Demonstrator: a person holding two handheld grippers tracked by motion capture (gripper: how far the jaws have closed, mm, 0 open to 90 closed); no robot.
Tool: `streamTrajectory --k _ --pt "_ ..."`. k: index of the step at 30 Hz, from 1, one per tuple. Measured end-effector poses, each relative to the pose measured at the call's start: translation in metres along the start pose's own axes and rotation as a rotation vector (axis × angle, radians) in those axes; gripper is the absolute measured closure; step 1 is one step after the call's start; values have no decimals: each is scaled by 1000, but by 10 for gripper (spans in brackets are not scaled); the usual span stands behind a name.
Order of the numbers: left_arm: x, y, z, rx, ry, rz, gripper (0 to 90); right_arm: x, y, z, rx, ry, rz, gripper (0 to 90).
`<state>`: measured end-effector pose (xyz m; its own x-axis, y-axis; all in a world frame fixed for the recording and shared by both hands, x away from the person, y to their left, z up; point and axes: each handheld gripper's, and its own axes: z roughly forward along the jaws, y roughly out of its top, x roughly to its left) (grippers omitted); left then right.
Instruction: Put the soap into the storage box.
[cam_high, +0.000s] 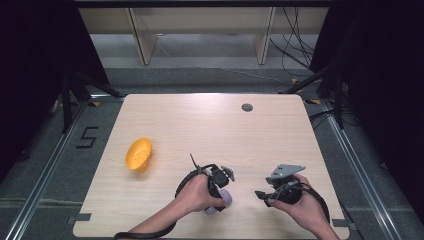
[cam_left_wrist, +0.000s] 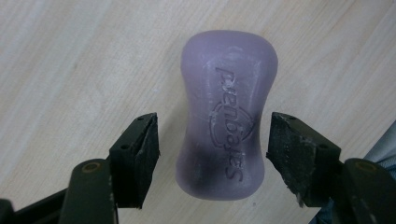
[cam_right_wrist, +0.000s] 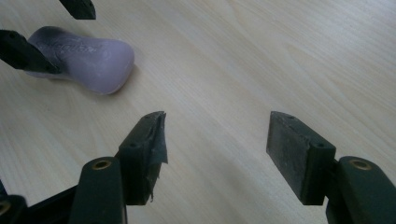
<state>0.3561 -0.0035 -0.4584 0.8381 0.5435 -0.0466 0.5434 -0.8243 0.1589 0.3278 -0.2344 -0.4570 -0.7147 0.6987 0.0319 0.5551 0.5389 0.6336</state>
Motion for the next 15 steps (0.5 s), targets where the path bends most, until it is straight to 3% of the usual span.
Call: streamTrajectory --k 15 --pt "-1 5 6 11 13 3 355 -1 0 0 -5 0 -5 379"
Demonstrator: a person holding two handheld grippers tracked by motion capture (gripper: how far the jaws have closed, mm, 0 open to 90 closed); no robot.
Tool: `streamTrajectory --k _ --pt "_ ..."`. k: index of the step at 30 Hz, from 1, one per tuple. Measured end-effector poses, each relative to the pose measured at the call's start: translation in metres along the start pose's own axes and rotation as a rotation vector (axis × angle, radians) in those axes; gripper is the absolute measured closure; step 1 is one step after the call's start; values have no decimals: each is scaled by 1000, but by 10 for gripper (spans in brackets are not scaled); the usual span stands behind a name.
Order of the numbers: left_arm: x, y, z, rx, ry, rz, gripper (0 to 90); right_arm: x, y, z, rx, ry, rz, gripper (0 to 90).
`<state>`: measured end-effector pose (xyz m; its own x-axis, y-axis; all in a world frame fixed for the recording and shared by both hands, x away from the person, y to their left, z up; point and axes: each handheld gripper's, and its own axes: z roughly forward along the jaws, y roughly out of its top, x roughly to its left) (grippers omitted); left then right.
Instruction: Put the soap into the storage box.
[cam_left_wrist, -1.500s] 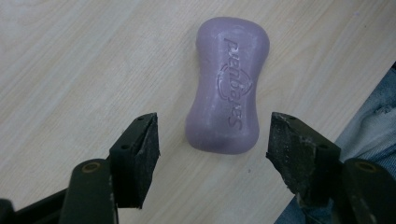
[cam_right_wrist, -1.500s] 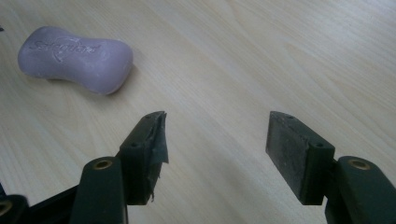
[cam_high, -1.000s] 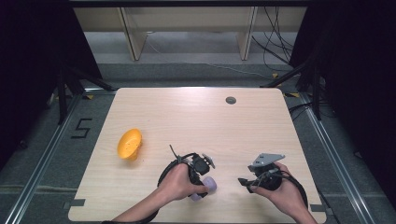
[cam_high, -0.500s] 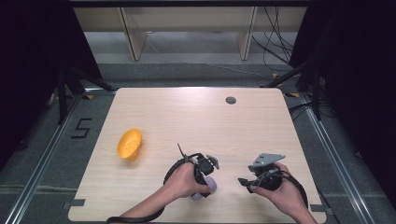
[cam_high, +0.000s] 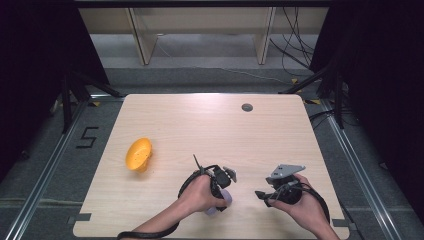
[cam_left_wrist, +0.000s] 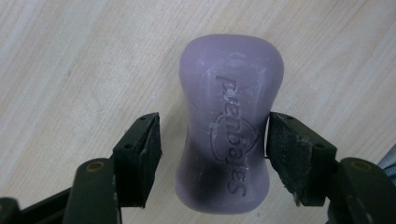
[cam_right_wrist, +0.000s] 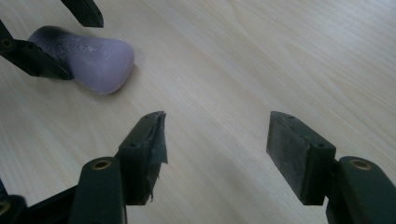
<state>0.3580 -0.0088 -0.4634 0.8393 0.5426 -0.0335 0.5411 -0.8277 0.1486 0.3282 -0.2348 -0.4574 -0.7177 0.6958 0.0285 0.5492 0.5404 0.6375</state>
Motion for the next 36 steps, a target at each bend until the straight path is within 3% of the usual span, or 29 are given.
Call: streamTrajectory --k 3,22,23,24,27,36 --pt "0 1 0 11 4 11 356 1 -1 3 -23 -8 0 379" --pt "-4 5 9 24 10 35 410 3 -1 3 -3 3 17 379" --pt "-5 5 10 25 5 33 417 -1 0 2 -1 2 -29 378" --pt "-5 6 10 27 6 33 425 -1 -1 4 -23 -3 -33 378" --pt "-6 6 12 34 11 44 448 1 -1 3 -5 1 7 377" --pt "-7 6 15 46 8 36 485 0 -1 2 6 8 -4 376"
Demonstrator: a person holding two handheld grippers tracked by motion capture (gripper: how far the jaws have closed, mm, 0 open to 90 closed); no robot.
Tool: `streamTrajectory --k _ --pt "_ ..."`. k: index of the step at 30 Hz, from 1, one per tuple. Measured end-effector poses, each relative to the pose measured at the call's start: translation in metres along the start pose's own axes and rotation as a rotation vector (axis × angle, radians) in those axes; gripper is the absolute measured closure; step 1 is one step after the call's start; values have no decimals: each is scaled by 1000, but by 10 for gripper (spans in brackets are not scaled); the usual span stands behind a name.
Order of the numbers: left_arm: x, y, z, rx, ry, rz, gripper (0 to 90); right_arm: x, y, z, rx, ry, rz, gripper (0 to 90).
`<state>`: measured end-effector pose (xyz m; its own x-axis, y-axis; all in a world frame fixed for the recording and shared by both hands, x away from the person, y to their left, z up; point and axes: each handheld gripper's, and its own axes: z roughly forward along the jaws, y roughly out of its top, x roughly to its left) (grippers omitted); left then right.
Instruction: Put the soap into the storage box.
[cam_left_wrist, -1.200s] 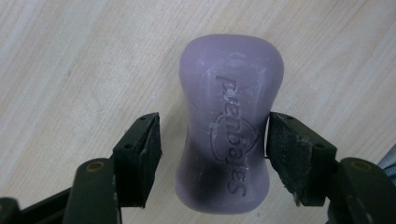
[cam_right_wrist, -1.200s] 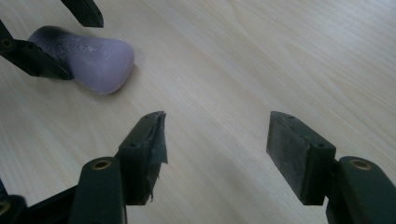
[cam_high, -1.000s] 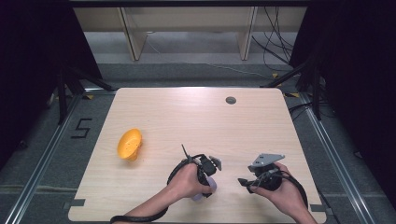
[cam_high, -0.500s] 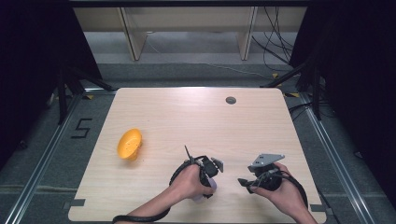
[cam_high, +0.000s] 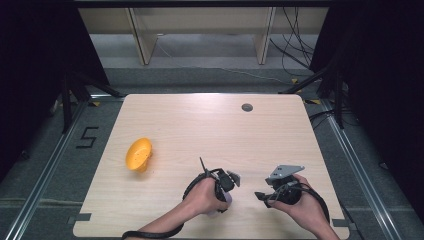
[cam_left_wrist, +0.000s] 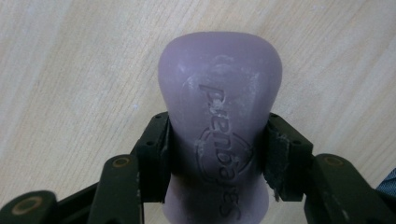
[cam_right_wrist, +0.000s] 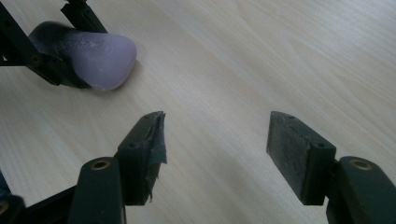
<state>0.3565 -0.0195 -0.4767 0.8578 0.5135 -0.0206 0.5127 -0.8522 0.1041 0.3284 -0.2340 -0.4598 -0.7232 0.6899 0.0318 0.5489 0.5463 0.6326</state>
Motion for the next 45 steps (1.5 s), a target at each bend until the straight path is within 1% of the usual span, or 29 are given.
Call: streamTrajectory --k 1,5,6,10,11,14,15,16,17,20,21,22,23,25,26,27,28,30,31,33,34,35,36,38,40,42,45 --pt "0 0 0 -1 -1 -8 487 0 0 0 -1 -2 -1 376" --pt "2 0 0 4 -8 -13 490 0 0 1 -11 -4 1 376" --pt "2 0 0 0 -8 -17 490 0 0 -1 5 -1 -1 375" --pt "1 0 0 1 -7 -24 491 0 0 -1 4 -1 -2 375" --pt "1 0 0 2 -7 -26 491 0 0 1 -12 -6 1 375" --pt "1 0 0 3 -5 -27 492 1 0 1 -11 -3 9 375" --pt "1 0 0 3 -5 -28 492 0 0 0 -10 -4 -1 376" --pt "1 0 0 4 -5 -29 492 0 0 -1 4 4 8 375" --pt "1 0 0 4 -4 -28 492 0 0 0 -3 -1 1 376" --pt "0 0 0 6 2 -22 492 0 0 0 -5 -1 3 376" --pt "-1 0 0 3 -1 -28 492 0 0 0 -5 -2 2 376" --pt "-1 0 0 1 0 -21 492 0 0 0 -5 -1 -1 376" --pt "-1 0 0 3 -1 -16 492 1 0 0 0 4 9 376" --pt "-3 0 0 -2 -1 -19 492 1 0 1 -15 -3 10 376" --pt "-3 0 0 -3 -1 -19 492 2 0 0 -15 5 18 376" --pt "-3 0 -1 -3 -1 -17 492 -2 0 2 -34 -6 -30 376" --pt "-3 0 -1 -7 -2 -16 493 -1 0 2 -30 -5 -23 376" --pt "-3 -1 -2 -9 -1 -20 493 -1 0 1 -30 -4 -24 376" --pt "-3 -1 -4 -19 8 -20 492 0 1 0 -22 1 3 376" --pt "-3 -1 -5 -15 7 -20 493 0 1 0 -21 2 3 375" --pt "-2 -2 -6 -19 13 -17 492 -1 0 1 -29 -6 -18 376" --pt "-2 -2 -7 -17 9 -17 493 -1 0 1 -30 -4 -24 376" --pt "-2 -2 -6 -26 6 -26 492 -1 0 1 -30 -4 -24 376" --pt "-2 -3 -8 -30 10 -22 493 0 0 1 -29 -6 -15 376" --pt "0 -4 -9 -27 7 -19 492 -1 0 1 -29 -5 -16 376" --pt "0 -5 -10 -37 9 -27 493 -1 0 1 -32 -6 -25 376" --pt "2 -6 -11 -39 4 -27 493 -1 0 1 -31 -8 -23 376"
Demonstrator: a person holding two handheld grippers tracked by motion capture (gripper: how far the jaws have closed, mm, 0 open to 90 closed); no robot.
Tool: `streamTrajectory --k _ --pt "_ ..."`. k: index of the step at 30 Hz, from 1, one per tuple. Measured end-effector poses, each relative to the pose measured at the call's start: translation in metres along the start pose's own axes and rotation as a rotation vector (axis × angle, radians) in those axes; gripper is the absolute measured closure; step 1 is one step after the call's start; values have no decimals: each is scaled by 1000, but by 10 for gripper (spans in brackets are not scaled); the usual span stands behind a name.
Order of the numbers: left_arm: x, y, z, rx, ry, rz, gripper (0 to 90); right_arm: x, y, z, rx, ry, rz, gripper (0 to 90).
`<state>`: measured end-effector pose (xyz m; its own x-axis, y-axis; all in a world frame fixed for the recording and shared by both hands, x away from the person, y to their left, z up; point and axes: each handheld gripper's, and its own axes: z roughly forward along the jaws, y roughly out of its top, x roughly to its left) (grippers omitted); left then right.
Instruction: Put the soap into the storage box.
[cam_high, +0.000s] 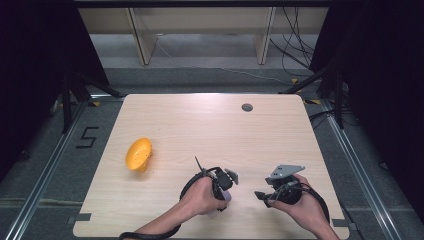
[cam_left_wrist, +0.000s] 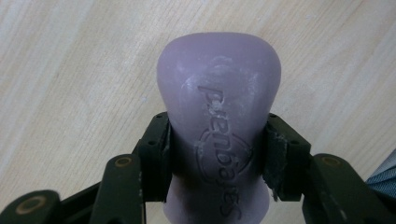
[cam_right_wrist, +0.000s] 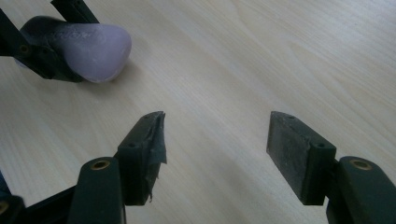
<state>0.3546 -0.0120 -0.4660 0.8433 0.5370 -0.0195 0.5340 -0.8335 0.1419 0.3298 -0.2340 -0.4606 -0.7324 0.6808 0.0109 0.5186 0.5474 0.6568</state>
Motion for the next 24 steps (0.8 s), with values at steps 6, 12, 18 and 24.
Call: streamTrajectory --k 6,12,18,24 --pt "6 -4 -4 -20 -15 -24 493 0 0 0 -1 -2 -1 376" --pt "9 -7 -9 -22 -8 -26 493 0 0 0 -5 -1 -2 376" --pt "11 -8 -13 -25 -2 -30 493 2 0 0 2 0 19 376" --pt "12 -10 -15 -37 -2 -37 493 1 1 -1 4 3 26 376"
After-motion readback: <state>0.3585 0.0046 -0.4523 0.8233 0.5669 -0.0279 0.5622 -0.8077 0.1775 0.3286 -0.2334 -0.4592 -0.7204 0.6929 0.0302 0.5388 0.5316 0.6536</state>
